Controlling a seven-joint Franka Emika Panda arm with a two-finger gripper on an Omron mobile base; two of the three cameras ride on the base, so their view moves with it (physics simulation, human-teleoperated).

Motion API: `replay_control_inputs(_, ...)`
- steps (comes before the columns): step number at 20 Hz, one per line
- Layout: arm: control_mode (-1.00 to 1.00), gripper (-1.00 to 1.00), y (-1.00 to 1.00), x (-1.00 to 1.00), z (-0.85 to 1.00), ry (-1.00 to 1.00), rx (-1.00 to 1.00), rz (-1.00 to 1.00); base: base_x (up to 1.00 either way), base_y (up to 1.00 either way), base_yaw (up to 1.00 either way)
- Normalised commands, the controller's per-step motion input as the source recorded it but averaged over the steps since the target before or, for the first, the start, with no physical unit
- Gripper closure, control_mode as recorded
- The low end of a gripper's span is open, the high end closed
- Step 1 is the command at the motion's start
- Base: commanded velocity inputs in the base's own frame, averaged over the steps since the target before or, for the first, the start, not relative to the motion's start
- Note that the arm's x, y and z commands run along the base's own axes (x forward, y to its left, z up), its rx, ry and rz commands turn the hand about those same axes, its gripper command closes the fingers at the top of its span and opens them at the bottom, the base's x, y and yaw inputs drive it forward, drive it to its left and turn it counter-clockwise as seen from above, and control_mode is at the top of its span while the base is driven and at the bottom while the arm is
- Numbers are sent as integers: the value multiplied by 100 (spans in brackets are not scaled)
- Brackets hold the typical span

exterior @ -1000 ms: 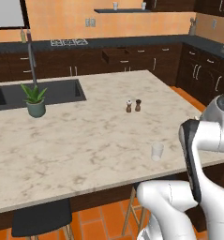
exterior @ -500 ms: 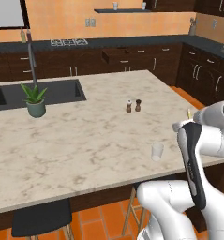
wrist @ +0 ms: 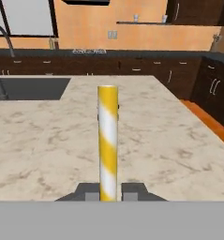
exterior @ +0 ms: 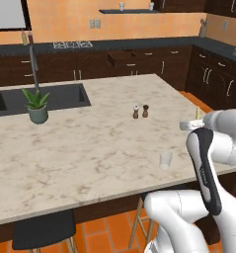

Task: Take a straw from the drawer in front and place it inside the glass cup on the dining counter.

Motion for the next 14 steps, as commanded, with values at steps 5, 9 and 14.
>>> replay_control_inputs(5,-100,100,0,20,-24,-13,2,10,0,0,0)
replay_control_inputs(9,-100,100,7,23,-17,-7,1,16,0,0,0)
replay_control_inputs(14,-100,100,18,36,-21,4,4,21,0,0,0)
